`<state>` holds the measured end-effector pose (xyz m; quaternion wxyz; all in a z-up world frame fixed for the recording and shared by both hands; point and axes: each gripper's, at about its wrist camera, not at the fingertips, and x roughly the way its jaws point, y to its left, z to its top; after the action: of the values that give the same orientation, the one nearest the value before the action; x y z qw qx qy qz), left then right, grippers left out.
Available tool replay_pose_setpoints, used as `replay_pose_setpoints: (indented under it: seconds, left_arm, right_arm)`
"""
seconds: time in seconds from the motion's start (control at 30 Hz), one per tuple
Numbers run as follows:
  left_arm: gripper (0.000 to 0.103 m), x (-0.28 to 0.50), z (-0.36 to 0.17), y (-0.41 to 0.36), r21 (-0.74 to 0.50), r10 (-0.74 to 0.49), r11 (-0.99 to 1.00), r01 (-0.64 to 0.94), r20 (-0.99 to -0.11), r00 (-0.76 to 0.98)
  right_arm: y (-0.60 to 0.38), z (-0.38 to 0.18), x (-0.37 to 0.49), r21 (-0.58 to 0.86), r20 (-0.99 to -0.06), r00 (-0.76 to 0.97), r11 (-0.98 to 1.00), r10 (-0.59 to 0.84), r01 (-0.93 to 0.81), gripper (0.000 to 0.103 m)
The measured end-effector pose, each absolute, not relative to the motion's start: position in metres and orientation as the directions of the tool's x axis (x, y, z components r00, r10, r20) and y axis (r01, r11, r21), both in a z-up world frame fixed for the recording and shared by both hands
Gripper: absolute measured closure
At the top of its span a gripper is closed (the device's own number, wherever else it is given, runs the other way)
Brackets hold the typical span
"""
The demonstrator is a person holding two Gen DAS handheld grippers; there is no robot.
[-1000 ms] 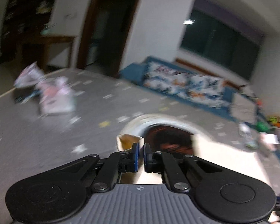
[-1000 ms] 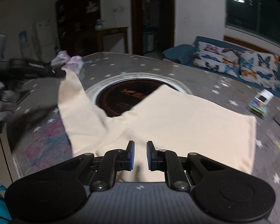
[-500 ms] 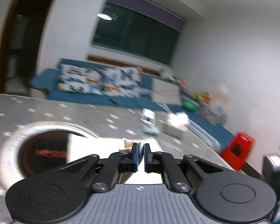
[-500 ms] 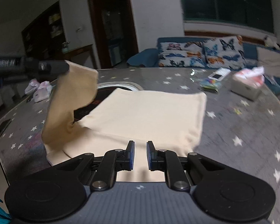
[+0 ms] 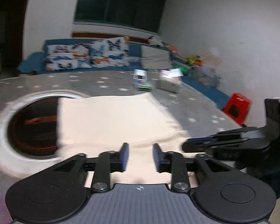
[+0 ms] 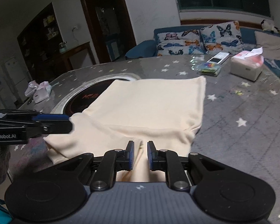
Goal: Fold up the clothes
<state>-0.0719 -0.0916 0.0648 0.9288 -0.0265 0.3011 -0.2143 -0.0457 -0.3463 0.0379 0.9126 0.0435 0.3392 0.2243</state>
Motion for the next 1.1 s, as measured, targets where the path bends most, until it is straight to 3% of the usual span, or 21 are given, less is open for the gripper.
replay_pose_setpoints:
  seconds: [0.17, 0.37, 0.43, 0.57, 0.67, 0.73, 0.93, 1.1]
  left_arm:
    - [0.06, -0.081, 0.056, -0.044, -0.134, -0.309, 0.949, 0.286, -0.577, 0.756]
    - [0.056, -0.1, 0.044, -0.022, -0.074, -0.261, 0.959, 0.272, -0.596, 0.759]
    - [0.056, -0.101, 0.039, -0.022, -0.057, -0.256, 0.959, 0.279, -0.603, 0.755]
    - [0.057, -0.101, 0.032, -0.023, -0.048, -0.257, 0.957, 0.287, -0.602, 0.756]
    - [0.058, -0.098, 0.029, -0.025, -0.038, -0.248, 0.959, 0.282, -0.601, 0.76]
    - [0.062, -0.096, 0.027, -0.025, -0.031, -0.241, 0.96, 0.278, -0.601, 0.762]
    - [0.092, -0.099, 0.024, -0.031, 0.024, -0.216, 0.959, 0.283, -0.586, 0.781]
    - [0.1, -0.104, 0.025, -0.034, 0.063, -0.208, 0.953, 0.297, -0.577, 0.79]
  right_arm:
    - [-0.335, 0.026, -0.039, 0.226, -0.637, 0.637, 0.895, 0.434, -0.383, 0.079]
    - [-0.327, 0.022, -0.037, 0.211, -0.652, 0.632, 0.901, 0.419, -0.38, 0.079]
    - [-0.324, 0.023, -0.037, 0.201, -0.657, 0.63, 0.901, 0.415, -0.383, 0.082]
    - [-0.32, 0.027, -0.035, 0.175, -0.66, 0.638, 0.907, 0.396, -0.382, 0.098]
    - [-0.317, 0.037, -0.038, 0.142, -0.644, 0.662, 0.91, 0.384, -0.389, 0.099]
    - [-0.316, 0.044, -0.039, 0.119, -0.629, 0.679, 0.911, 0.378, -0.396, 0.099]
    - [-0.311, 0.079, -0.042, 0.013, -0.564, 0.748, 0.909, 0.35, -0.416, 0.1]
    - [-0.314, 0.085, -0.041, -0.018, -0.554, 0.769, 0.919, 0.318, -0.393, 0.1]
